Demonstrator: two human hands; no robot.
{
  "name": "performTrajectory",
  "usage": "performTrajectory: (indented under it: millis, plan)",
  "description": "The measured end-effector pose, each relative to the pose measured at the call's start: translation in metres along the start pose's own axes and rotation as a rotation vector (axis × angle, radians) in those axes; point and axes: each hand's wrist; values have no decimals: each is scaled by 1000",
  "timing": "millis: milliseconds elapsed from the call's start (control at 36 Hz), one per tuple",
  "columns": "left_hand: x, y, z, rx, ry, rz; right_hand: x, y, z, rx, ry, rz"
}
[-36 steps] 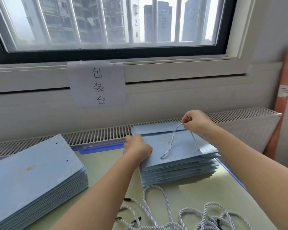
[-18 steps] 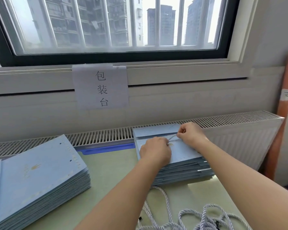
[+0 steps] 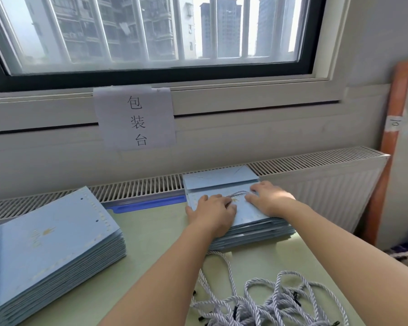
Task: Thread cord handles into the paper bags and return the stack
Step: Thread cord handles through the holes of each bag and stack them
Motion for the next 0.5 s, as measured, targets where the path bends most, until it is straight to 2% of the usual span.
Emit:
performTrajectory:
  millis: [56,111,222,278,389,500]
  plan:
    - [4,0,-4,-22,22,-22,7,-2,-4,-18,19,-100]
    - [10,-2,-11,-34,109,-79,14,-9,-10,-32,86,-199]
    - [27,-24,-37,-61,320,-63,25,-31,-29,28,268,-204]
    - [38,-45,-56,-30,400,-17,29,-45,-39,86,308,-220]
    - [60,-94,-97,181,460,186,30,-84,-61,202,308,-232]
    - [77,-129,-125,395,348,345,22,-124,-81,312,276,-211]
Point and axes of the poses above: each hand's wrist, its own z-axis towards the middle knuckle, its own x-axis out of the back of the hand, y = z × x, and after that the axes turned 5 degrees about -z, right-handed
